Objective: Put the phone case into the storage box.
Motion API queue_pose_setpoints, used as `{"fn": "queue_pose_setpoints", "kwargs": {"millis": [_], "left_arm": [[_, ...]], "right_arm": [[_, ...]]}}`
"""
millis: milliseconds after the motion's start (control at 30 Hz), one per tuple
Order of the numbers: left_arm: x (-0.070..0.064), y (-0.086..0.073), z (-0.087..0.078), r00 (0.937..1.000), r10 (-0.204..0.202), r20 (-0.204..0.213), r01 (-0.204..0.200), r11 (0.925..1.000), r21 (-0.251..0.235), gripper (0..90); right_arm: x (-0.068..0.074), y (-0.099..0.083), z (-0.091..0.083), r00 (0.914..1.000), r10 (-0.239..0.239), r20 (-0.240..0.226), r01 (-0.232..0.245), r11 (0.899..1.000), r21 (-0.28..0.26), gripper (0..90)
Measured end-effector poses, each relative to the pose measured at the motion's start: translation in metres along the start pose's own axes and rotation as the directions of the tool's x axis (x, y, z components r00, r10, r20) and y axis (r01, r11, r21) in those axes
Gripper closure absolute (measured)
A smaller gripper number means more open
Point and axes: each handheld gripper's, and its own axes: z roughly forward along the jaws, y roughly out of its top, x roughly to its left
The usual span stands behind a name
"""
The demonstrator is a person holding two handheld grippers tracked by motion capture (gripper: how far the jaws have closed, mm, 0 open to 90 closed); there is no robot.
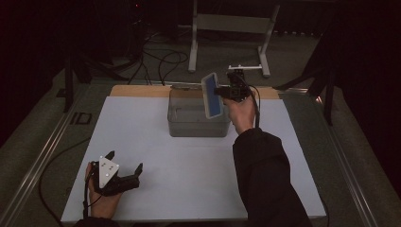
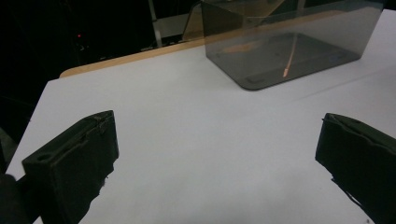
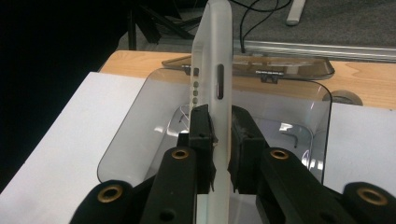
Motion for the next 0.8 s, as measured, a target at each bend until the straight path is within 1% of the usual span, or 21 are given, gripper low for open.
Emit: {"fn": "queue_pose_setpoints", "kwargs": {"millis": [467, 700, 800], "left_arm": [[0.000, 0.000, 0.001, 1.0000, 0.001, 0.005, -0.001, 1.0000, 0.000, 0.1], [-0.001, 0.000, 0.002, 1.0000, 0.003, 0.007, -0.003, 1.0000, 0.003, 0.1], [-0.002, 0.000, 0.002, 1.0000, 0.005, 0.009, -0.005, 1.0000, 0.001, 0.1]], "right_arm": [[-0.008, 0.001, 0.010, 0.9996, 0.020, 0.019, -0.020, 1.000, 0.005, 81.2], [-0.011, 0.001, 0.012, 0.9993, 0.024, 0.029, -0.024, 1.000, 0.006, 81.1], [-0.012, 0.001, 0.012, 0.9989, 0.032, 0.034, -0.032, 0.999, 0.006, 81.1]]}}
